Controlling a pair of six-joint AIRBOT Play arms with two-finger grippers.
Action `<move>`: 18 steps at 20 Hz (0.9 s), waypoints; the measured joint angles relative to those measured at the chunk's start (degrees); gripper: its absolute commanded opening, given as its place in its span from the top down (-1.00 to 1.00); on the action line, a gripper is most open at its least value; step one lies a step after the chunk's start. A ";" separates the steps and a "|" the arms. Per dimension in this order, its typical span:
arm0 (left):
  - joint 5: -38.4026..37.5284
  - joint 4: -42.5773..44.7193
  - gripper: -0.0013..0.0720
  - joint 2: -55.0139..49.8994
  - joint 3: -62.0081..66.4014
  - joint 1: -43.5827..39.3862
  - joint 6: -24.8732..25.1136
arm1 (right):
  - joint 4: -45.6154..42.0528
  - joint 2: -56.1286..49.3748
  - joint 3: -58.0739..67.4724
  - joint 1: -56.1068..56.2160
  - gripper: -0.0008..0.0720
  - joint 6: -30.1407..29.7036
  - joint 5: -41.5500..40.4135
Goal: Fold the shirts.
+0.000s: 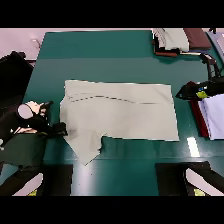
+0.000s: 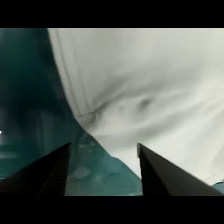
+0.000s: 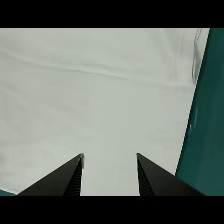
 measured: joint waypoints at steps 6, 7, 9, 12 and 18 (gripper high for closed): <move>5.07 -11.47 0.31 1.53 -6.21 -0.11 1.66 | 0.00 1.53 -0.66 -0.15 -0.06 0.00 -0.61; 5.97 -12.07 0.87 1.49 -6.71 -0.13 2.12 | -0.02 1.62 -0.90 -0.83 -0.06 -0.02 -0.15; 6.97 -13.49 0.89 1.60 -7.10 -0.13 2.95 | -0.26 1.70 -2.38 -3.43 -0.06 -0.39 1.16; 6.97 -14.56 0.89 1.66 -6.69 -0.13 4.17 | -0.52 1.75 -7.89 -10.95 -0.09 -2.01 4.70; 6.71 -15.26 0.89 1.66 -4.48 -0.13 6.23 | -0.04 0.11 -24.61 -27.96 -0.47 -4.76 8.31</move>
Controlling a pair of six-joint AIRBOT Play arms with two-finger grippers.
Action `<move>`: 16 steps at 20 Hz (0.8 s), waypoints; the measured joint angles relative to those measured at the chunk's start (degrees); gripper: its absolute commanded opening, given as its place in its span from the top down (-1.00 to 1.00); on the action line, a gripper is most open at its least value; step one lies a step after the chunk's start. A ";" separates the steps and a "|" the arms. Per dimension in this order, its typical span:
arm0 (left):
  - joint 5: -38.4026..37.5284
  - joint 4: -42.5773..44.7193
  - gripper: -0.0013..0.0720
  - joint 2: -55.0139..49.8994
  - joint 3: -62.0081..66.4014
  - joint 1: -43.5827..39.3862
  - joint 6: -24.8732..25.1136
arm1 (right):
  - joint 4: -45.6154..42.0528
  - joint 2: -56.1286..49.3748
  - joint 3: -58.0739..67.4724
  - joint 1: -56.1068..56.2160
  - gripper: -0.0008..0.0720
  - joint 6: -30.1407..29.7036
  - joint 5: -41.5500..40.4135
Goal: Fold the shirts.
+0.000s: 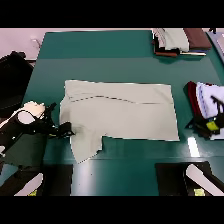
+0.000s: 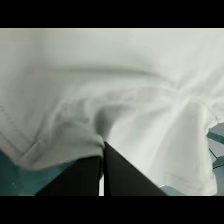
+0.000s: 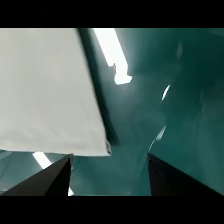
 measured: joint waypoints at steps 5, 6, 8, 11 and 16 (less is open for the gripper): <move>-0.20 0.15 0.89 0.00 0.50 0.00 0.79 | 6.88 -5.25 -7.85 -1.36 0.11 -1.99 -2.60; -0.37 0.26 0.89 0.00 0.57 0.00 0.96 | 8.13 -5.86 -8.24 -0.22 0.27 -2.16 -3.34; -0.92 0.50 0.89 0.02 0.83 0.00 1.20 | 9.49 -6.05 -8.09 2.69 0.71 -2.43 -5.90; -2.91 1.92 0.90 1.09 1.29 0.00 1.36 | 10.27 -3.98 -6.21 7.08 0.93 -2.62 -7.80; -10.49 7.56 0.90 10.43 1.44 0.00 -0.46 | 4.00 3.96 -2.54 12.07 0.93 -2.67 -2.86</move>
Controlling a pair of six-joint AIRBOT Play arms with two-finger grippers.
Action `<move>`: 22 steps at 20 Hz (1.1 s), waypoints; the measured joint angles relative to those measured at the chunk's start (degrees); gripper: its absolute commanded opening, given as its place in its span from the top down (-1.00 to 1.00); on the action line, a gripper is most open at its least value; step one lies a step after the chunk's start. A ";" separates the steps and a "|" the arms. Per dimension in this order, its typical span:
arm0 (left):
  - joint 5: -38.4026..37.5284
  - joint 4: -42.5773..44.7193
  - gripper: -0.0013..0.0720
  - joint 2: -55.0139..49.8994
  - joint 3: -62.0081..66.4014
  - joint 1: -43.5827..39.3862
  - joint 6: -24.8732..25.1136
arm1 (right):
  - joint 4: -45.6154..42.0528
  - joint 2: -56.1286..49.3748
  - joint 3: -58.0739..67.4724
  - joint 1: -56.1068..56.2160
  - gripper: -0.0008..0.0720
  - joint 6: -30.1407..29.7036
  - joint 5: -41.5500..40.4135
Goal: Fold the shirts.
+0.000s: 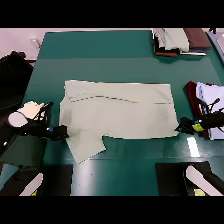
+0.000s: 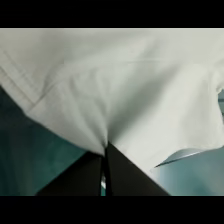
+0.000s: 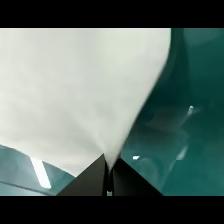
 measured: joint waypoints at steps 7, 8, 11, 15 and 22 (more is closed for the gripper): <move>-5.92 -0.44 0.90 8.31 1.29 -0.04 0.22 | -9.44 8.94 5.73 2.14 0.93 2.12 5.27; -3.96 -0.50 0.89 7.89 2.12 -0.04 0.96 | -9.79 8.04 7.32 2.19 0.93 2.29 5.27; 3.26 -0.57 0.89 3.37 6.25 -0.04 3.58 | -10.75 2.21 13.22 4.09 0.93 2.67 4.33; 11.13 -0.17 0.89 -8.98 14.91 0.00 6.67 | -11.21 -9.07 22.56 8.87 0.93 5.05 0.68; 19.04 1.29 -0.33 -30.18 30.51 0.02 8.22 | -8.79 -27.80 39.52 14.10 0.03 7.52 -2.45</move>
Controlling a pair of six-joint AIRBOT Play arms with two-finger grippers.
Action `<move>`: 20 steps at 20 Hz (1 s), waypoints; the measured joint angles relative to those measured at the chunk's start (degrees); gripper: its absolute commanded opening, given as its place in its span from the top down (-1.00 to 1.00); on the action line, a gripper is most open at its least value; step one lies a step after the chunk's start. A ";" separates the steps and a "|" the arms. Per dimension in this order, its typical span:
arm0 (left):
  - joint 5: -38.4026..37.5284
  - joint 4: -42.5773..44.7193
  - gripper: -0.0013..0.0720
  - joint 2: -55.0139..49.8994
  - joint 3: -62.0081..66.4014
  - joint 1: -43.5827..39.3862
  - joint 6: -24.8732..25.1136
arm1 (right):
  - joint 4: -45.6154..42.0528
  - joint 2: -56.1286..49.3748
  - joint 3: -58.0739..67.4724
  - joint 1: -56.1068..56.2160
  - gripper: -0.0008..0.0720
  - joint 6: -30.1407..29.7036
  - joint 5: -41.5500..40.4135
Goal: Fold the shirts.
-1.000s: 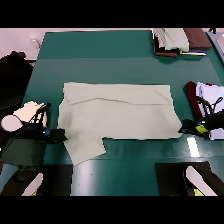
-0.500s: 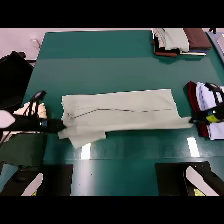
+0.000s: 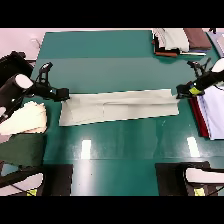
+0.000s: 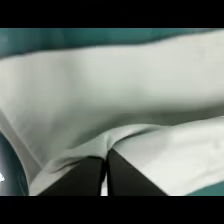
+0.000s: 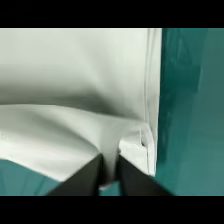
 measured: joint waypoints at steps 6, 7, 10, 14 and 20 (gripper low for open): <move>0.52 -0.68 -0.41 -4.61 6.14 0.04 -2.43 | 11.61 -7.63 7.32 -3.72 -0.36 -4.31 -0.17; -0.04 -1.36 0.25 -4.85 6.62 0.04 -2.71 | 12.37 -8.02 7.06 -5.16 -0.36 -5.29 0.50; -1.22 -3.45 0.86 -5.22 7.30 0.00 -2.78 | 14.05 -8.85 4.24 -10.75 -0.37 -7.69 1.66; -1.29 -7.17 0.89 -5.55 7.61 -1.64 -2.54 | 16.48 -11.80 -0.17 -17.00 -0.37 -10.49 3.74; 4.11 -9.09 0.89 -8.87 7.76 -11.85 -3.54 | 26.95 -16.96 -3.52 -16.41 0.22 -14.67 3.13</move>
